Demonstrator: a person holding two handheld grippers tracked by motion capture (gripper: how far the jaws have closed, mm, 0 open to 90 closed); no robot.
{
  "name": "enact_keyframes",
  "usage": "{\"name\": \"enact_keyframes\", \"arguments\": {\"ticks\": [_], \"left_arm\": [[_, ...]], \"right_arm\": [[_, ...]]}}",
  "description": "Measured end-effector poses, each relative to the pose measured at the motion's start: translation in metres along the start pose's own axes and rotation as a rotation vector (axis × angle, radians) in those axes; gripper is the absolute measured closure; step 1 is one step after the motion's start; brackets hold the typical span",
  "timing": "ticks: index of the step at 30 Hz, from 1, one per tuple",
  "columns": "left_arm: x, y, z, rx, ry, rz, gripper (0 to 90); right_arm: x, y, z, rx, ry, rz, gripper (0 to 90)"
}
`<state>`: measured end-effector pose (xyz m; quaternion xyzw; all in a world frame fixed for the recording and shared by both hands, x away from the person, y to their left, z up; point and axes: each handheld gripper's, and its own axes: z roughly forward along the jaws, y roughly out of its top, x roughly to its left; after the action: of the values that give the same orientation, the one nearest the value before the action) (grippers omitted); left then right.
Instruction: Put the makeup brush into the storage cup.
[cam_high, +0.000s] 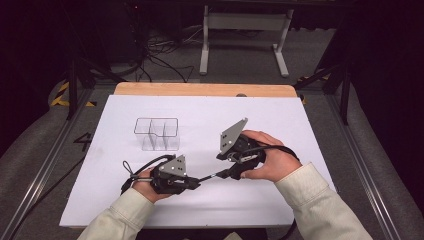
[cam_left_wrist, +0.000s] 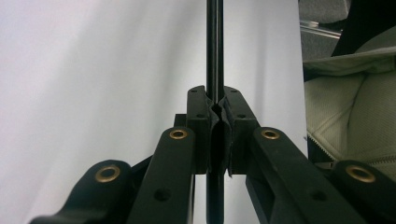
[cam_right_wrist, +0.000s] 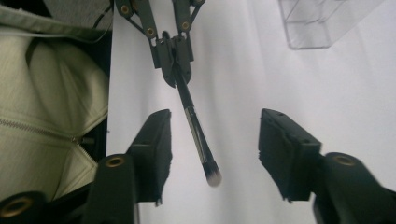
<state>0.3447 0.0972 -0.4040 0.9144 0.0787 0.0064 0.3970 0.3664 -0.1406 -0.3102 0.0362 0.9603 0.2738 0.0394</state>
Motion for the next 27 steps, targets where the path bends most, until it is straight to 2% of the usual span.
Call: {"name": "enact_keyframes", "arguments": {"ticks": [1,2,4,7,13,15,16,19,20,24,26,27], "left_arm": [[0.000,-0.001,-0.001,-0.004,0.005,-0.003,83.5],[0.001,-0.002,-0.002,-0.008,0.005,-0.007,83.5],[0.002,-0.003,-0.005,-0.023,0.008,-0.006,83.5],[0.002,-0.005,-0.007,-0.028,0.010,-0.012,83.5],[0.004,-0.010,-0.016,-0.071,0.023,-0.025,83.5],[0.005,-0.011,-0.019,-0.084,0.028,-0.031,83.5],[0.005,-0.011,-0.019,-0.084,0.028,-0.031,83.5],[0.005,-0.013,-0.023,-0.098,0.039,-0.034,83.4],[0.006,-0.013,-0.025,-0.111,0.041,-0.039,83.5],[0.007,-0.014,-0.029,-0.139,0.051,-0.048,83.5],[0.009,-0.015,-0.033,-0.163,0.057,-0.060,83.5],[0.009,-0.015,-0.033,-0.163,0.057,-0.060,83.5]], "right_arm": [[0.000,0.000,0.000,0.000,0.000,0.000,42.2],[0.000,-0.005,-0.004,-0.030,-0.025,0.024,33.9],[0.001,-0.009,-0.005,-0.030,-0.052,0.053,26.2],[0.003,-0.016,-0.007,-0.052,-0.085,0.088,25.5],[0.007,-0.034,-0.016,-0.171,-0.143,0.121,24.7],[0.007,-0.041,-0.019,-0.196,-0.158,0.164,23.4],[0.007,-0.041,-0.019,-0.196,-0.158,0.164,23.4],[0.008,-0.054,-0.022,-0.237,-0.188,0.216,22.0],[0.008,-0.062,-0.023,-0.259,-0.212,0.235,21.5],[0.009,-0.073,-0.022,-0.294,-0.234,0.256,19.9],[0.010,-0.082,-0.022,-0.345,-0.269,0.266,18.8],[0.010,-0.082,-0.022,-0.345,-0.269,0.266,18.8]]}}
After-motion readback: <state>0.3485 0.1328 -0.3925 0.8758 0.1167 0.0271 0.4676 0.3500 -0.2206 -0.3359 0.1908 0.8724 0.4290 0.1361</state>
